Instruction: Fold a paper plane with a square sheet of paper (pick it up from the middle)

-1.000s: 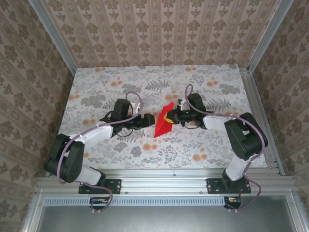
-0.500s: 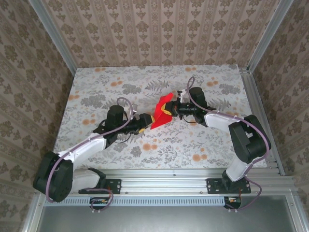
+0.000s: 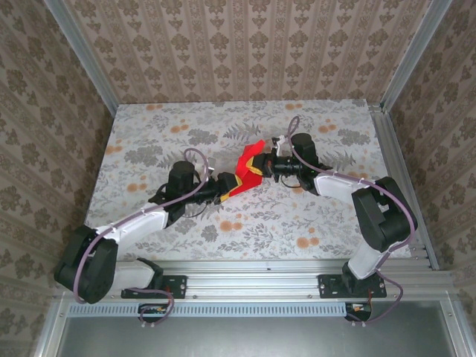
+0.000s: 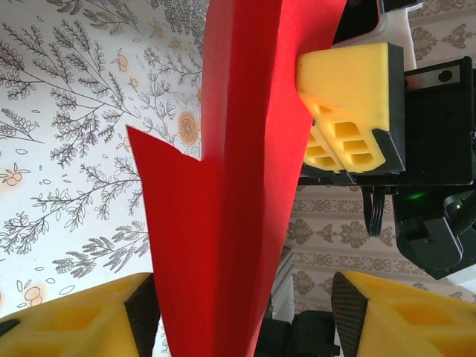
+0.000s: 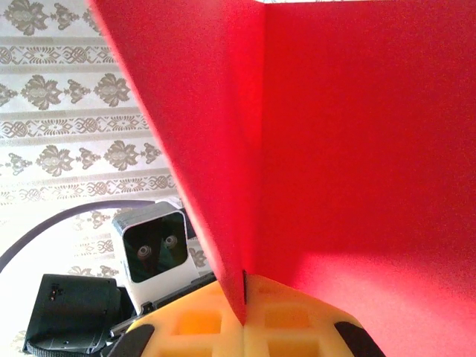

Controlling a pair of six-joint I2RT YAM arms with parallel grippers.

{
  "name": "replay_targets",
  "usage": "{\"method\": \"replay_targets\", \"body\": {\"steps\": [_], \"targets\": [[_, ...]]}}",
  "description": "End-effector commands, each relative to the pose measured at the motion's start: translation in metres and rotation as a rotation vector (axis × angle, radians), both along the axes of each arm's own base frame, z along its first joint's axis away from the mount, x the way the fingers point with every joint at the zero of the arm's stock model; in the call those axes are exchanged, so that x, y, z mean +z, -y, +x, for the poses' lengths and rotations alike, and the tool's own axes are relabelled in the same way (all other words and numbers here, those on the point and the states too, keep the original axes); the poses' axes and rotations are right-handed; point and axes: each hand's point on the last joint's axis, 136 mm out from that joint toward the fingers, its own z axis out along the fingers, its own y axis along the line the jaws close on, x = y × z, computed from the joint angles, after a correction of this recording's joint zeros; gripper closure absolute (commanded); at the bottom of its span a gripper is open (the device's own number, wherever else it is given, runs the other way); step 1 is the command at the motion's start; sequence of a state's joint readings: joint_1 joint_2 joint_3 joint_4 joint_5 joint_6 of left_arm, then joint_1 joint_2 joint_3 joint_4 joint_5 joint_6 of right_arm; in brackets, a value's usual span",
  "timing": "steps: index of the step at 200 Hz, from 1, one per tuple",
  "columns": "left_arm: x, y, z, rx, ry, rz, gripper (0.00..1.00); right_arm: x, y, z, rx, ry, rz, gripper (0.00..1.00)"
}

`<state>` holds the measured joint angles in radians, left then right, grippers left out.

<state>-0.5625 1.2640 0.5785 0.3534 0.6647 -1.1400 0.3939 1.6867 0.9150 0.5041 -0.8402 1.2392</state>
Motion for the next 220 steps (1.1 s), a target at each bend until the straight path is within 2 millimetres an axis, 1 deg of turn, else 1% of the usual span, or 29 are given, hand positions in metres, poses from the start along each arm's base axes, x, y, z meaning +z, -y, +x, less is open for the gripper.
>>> {"method": "replay_targets", "body": {"steps": [1,36,43,64,87,127,146,194,220], "targets": [[0.015,0.006,0.005,-0.013,0.033,-0.045,0.43,0.021,-0.003,-0.008,0.031,0.045,0.040,1.00],[0.019,0.010,0.008,-0.029,0.039,-0.061,0.56,0.016,-0.004,-0.011,0.035,0.037,0.040,1.00],[0.019,0.010,0.009,-0.030,0.040,-0.059,0.57,0.016,-0.005,-0.012,0.038,0.036,0.039,1.00],[0.017,0.011,0.008,-0.035,0.035,-0.054,0.66,0.014,-0.005,-0.012,0.041,0.033,0.038,1.00],[0.013,0.009,0.007,-0.037,0.034,-0.041,0.72,0.011,-0.007,-0.013,0.047,0.027,0.035,1.00],[0.014,0.007,0.007,-0.044,0.045,-0.023,0.86,0.005,-0.008,-0.012,0.050,0.013,0.030,1.00],[0.012,0.005,0.008,-0.042,0.044,-0.017,0.89,0.002,-0.008,-0.012,0.050,0.007,0.027,1.00],[0.010,-0.001,0.008,-0.034,0.036,-0.014,0.89,-0.008,-0.007,-0.010,0.041,-0.008,0.016,0.99],[0.010,-0.004,0.008,-0.029,0.038,-0.011,0.90,-0.013,-0.006,-0.008,0.035,-0.016,0.009,0.93]]}}
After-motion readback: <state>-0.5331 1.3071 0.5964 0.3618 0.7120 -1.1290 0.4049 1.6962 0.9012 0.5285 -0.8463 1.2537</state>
